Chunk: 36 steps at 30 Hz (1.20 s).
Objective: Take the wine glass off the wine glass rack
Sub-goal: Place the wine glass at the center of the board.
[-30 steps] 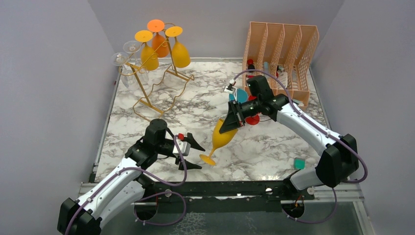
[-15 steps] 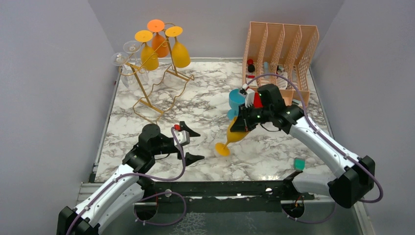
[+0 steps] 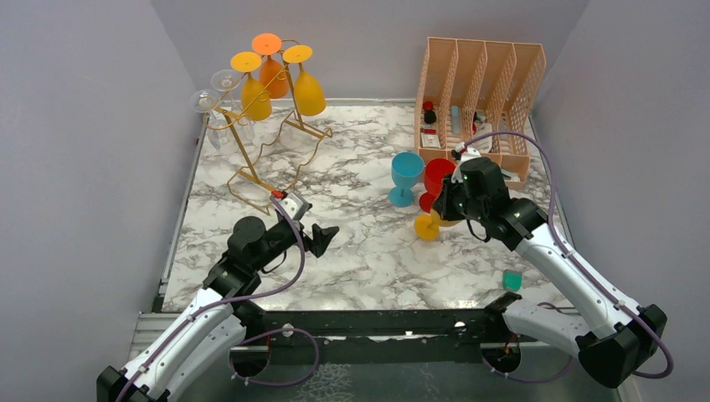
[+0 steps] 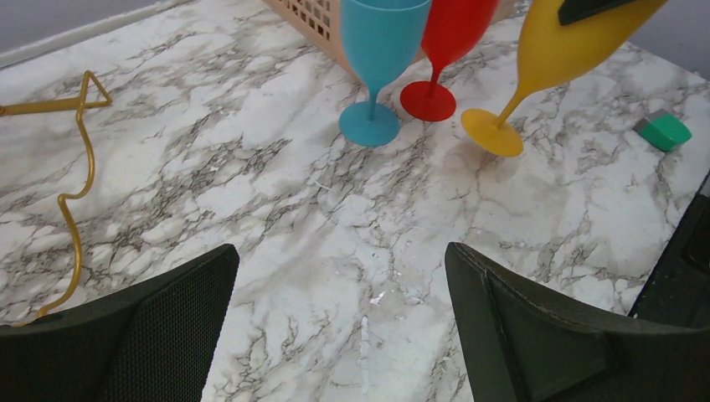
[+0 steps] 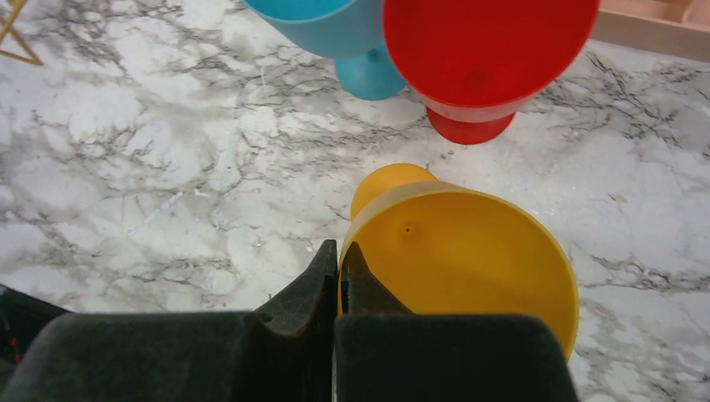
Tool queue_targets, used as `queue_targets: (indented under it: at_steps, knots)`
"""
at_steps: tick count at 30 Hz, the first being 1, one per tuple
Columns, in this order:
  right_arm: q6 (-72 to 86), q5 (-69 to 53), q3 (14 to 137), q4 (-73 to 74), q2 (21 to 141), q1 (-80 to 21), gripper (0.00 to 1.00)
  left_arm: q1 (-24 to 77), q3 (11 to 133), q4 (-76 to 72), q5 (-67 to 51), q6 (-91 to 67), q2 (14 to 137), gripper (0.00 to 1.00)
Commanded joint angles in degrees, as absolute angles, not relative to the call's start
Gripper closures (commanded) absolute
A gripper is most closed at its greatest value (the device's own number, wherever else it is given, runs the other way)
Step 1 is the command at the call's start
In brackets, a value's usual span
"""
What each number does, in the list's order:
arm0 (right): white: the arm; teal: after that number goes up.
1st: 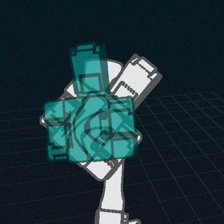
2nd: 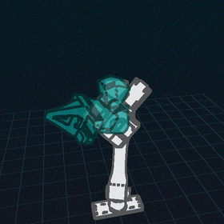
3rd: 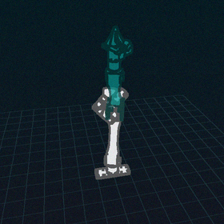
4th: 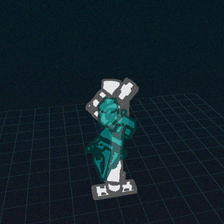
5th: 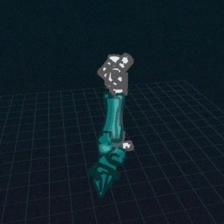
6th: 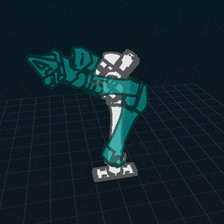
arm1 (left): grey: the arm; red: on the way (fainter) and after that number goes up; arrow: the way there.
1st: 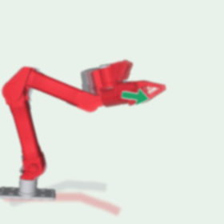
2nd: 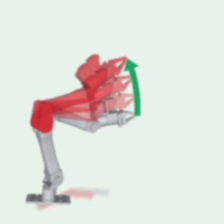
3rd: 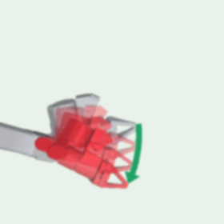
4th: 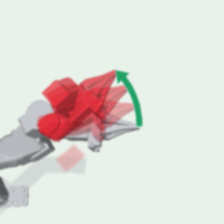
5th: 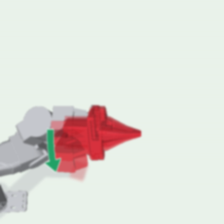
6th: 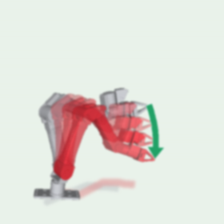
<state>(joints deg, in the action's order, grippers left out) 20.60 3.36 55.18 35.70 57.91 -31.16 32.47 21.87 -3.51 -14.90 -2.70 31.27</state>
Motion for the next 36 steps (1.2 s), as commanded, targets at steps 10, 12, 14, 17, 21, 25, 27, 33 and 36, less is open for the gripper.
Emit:
queue_targets:
  at_steps: [10, 12, 14, 17, 21, 25, 27, 33, 36]
  knots:
    - [25.6, 20.7, 55.6, 42.1, 60.2, -31.2, 0.99, 32.3, 25.7, 0.7, -7.8, -1.6, 32.4, 0.01]
    - [25.7, 21.4, 55.5, 42.2, 60.9, -30.8, 0.99, 32.3, 25.4, 0.4, -8.1, -1.4, 32.0, 0.01]
    - [25.5, 20.7, 55.5, 41.7, 61.7, -29.6, 0.99, 32.3, 25.4, 0.4, -8.2, -1.3, 31.9, 0.01]
    - [23.4, 18.6, 55.6, 40.4, 63.0, -26.4, 0.99, 32.3, 25.4, 0.5, -8.3, -1.1, 31.9, 0.01]
    - [21.0, 13.0, 56.0, 37.8, 63.8, -20.0, 0.99, 32.3, 25.4, 0.6, -9.0, -0.8, 32.0, 0.01]
    - [20.0, 10.8, 56.6, 36.4, 65.9, -18.4, 0.99, 32.3, 25.5, 0.8, -9.4, -0.3, 32.4, 0.01]
    - [19.5, 10.9, 56.9, 35.7, 67.1, -17.8, 0.99, 32.3, 25.6, 1.0, -9.4, -0.3, 32.5, 0.01]
    - [18.0, 13.2, 59.4, 33.7, 70.0, -16.6, 0.99, 32.3, 25.4, 1.1, -9.7, 0.2, 32.5, 0.01]
    - [18.0, 13.5, 61.4, 33.2, 72.0, -16.5, 0.99, 32.3, 25.4, 1.1, -9.8, 0.4, 32.5, 0.01]
